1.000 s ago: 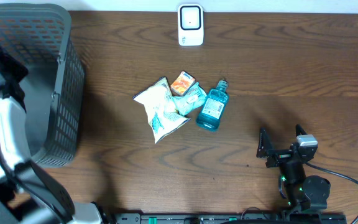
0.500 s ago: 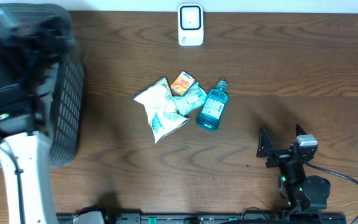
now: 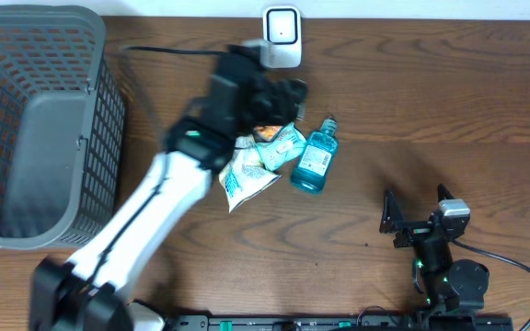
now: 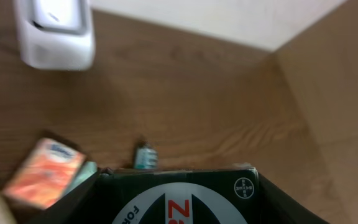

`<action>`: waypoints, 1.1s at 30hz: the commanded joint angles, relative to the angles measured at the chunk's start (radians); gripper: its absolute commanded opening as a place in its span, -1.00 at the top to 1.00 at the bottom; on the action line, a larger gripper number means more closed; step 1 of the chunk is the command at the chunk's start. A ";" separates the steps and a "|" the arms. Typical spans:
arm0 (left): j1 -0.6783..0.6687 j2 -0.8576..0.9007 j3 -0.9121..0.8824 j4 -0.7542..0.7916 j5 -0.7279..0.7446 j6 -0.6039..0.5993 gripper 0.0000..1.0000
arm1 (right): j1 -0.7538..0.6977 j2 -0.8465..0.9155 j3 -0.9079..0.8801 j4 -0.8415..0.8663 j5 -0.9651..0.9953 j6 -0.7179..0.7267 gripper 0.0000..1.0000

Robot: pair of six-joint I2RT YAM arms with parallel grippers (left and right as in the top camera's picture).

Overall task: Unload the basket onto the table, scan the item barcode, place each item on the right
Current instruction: 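Carry the green box out and drop it right of the bottle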

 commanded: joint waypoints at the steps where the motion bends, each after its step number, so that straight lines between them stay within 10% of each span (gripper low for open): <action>1: -0.116 0.148 0.003 0.101 -0.084 0.025 -0.15 | 0.006 0.001 -0.001 -0.004 -0.003 0.010 -0.99; 11: -0.338 0.456 0.003 0.377 -0.084 0.035 -0.16 | 0.006 0.001 -0.001 -0.004 -0.003 0.010 -0.99; 25: -0.358 0.504 0.003 0.211 -0.084 0.603 -0.16 | 0.006 0.001 -0.001 -0.004 -0.003 0.010 -0.99; 33: -0.358 0.441 0.004 0.183 -0.199 0.666 -0.89 | 0.006 0.001 -0.001 -0.004 -0.003 0.010 -0.98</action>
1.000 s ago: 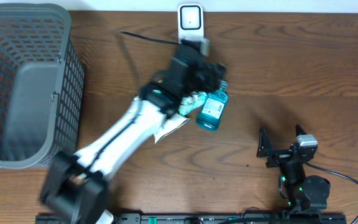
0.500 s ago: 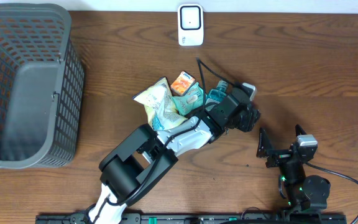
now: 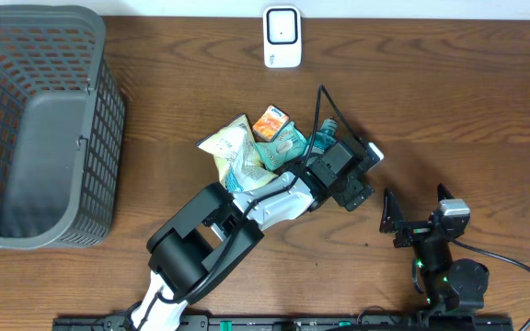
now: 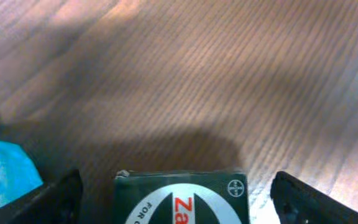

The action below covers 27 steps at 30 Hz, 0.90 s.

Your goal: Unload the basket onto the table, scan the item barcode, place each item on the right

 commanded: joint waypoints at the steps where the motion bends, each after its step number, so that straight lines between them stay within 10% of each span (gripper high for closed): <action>1: 0.004 -0.084 0.008 -0.006 -0.109 0.046 -0.90 | 0.006 -0.002 -0.001 -0.004 -0.003 0.010 -0.99; 27: 0.230 -0.937 0.015 -0.246 -0.481 0.397 -0.95 | 0.006 -0.002 -0.001 -0.004 -0.003 0.010 -0.98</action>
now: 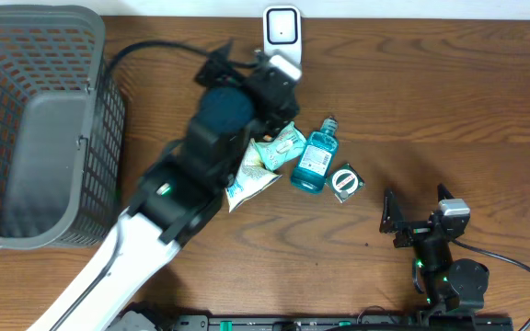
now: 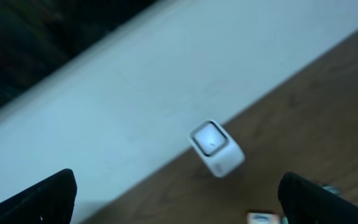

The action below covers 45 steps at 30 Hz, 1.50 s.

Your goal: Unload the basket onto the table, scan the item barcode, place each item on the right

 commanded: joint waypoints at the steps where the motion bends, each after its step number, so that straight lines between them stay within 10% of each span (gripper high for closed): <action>1: 0.000 -0.123 0.015 -0.035 -0.038 0.050 -0.96 | 0.006 -0.002 -0.001 -0.004 -0.003 0.010 -0.99; 21: 0.029 -0.667 0.015 -0.074 -0.037 0.048 -0.95 | 0.006 -0.002 -0.001 -0.004 -0.003 0.010 -0.99; 45: 0.582 -0.947 0.221 -0.268 0.290 -0.293 -0.96 | 0.006 -0.002 -0.001 -0.004 -0.003 0.010 -0.98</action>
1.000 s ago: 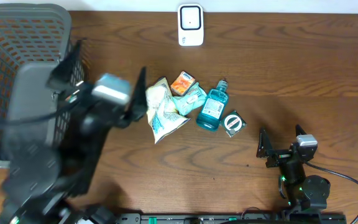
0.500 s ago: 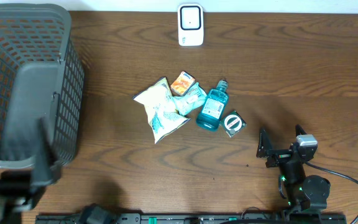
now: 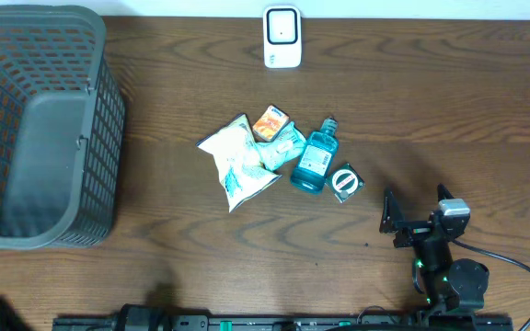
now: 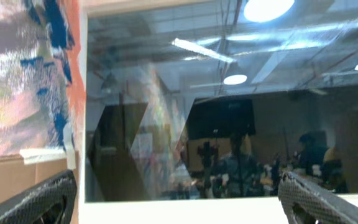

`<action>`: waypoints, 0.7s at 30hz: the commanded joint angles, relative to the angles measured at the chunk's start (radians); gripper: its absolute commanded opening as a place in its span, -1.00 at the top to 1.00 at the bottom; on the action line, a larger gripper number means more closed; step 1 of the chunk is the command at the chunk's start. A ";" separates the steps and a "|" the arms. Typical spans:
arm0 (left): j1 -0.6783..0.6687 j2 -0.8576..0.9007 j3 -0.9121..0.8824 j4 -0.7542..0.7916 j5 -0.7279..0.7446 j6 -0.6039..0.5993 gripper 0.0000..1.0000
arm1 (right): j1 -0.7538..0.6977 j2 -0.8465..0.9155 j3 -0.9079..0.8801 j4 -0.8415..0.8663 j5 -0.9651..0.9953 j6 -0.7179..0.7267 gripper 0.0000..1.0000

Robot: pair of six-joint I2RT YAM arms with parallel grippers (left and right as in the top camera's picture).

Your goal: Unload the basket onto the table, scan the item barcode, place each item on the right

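Note:
A white barcode scanner (image 3: 282, 37) stands at the table's far edge. A small dark box with a red and white round logo (image 3: 346, 181) lies flat on the table, right beside a blue mouthwash bottle (image 3: 314, 161). My left gripper (image 4: 179, 202) is open and empty, its fingers (image 4: 42, 199) far apart at the frame's lower corners. It faces a window and a room, away from the table, and does not show in the overhead view. My right gripper (image 3: 396, 221) rests open near the front right, apart from the box.
A pile left of the bottle holds white snack bags (image 3: 239, 165), a teal packet (image 3: 284, 142) and a small orange box (image 3: 270, 120). A grey mesh basket (image 3: 35, 129) fills the far left. The right arm's base (image 3: 454, 276) sits at the front edge.
My left arm, which reached over the pile near the scanner, has left the overhead view. Its camera now faces a window instead of the wall and scanner. The dark box has not moved.
At first my left gripper held the dark box close to the scanner. Then it was low over the table to the right of the bottle, jaws wide round the box. After that the box lay beside the bottle and the gripper was empty, and now the arm is withdrawn.

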 commanded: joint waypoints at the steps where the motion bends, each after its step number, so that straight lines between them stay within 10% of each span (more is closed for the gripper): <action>1: 0.050 -0.013 0.123 -0.049 0.071 -0.060 -0.96 | 0.006 -0.003 -0.001 -0.004 -0.003 0.010 -0.99; 21: 0.212 -0.281 0.036 0.019 0.078 -0.130 -0.96 | 0.006 -0.003 -0.001 -0.004 -0.003 0.010 -0.99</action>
